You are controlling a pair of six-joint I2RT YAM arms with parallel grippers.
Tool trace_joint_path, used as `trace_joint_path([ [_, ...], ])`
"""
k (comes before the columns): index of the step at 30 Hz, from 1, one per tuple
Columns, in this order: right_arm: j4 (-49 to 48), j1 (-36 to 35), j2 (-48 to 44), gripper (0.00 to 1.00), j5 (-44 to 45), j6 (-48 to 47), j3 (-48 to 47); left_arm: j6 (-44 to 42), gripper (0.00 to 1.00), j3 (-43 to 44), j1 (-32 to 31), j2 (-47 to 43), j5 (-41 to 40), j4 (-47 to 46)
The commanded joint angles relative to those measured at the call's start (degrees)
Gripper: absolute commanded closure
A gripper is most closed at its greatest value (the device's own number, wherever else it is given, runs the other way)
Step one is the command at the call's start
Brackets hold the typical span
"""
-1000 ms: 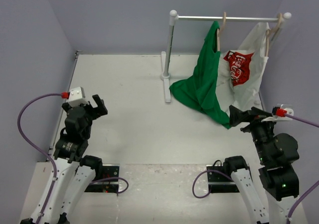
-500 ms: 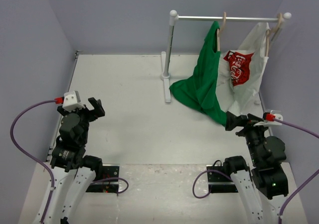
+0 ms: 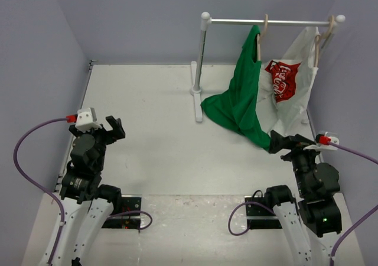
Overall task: Place the t-shirt on the hanger
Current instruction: Reset both arms
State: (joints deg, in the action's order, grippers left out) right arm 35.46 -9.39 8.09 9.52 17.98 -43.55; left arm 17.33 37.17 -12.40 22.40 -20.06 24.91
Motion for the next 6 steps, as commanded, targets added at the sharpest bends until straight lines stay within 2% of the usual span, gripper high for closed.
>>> trace_joint_path([
  [1, -1.5, -0.2, 1.1, 0.01, 1.4, 1.4, 0.0, -1.3, 0.00, 0.4, 0.4, 0.3, 1.3, -1.9],
  [6, -0.8, -0.2, 2.2, 0.01, 1.6, 1.0, 0.0, -1.4, 0.00, 0.4, 0.4, 0.3, 2.0, -2.1],
])
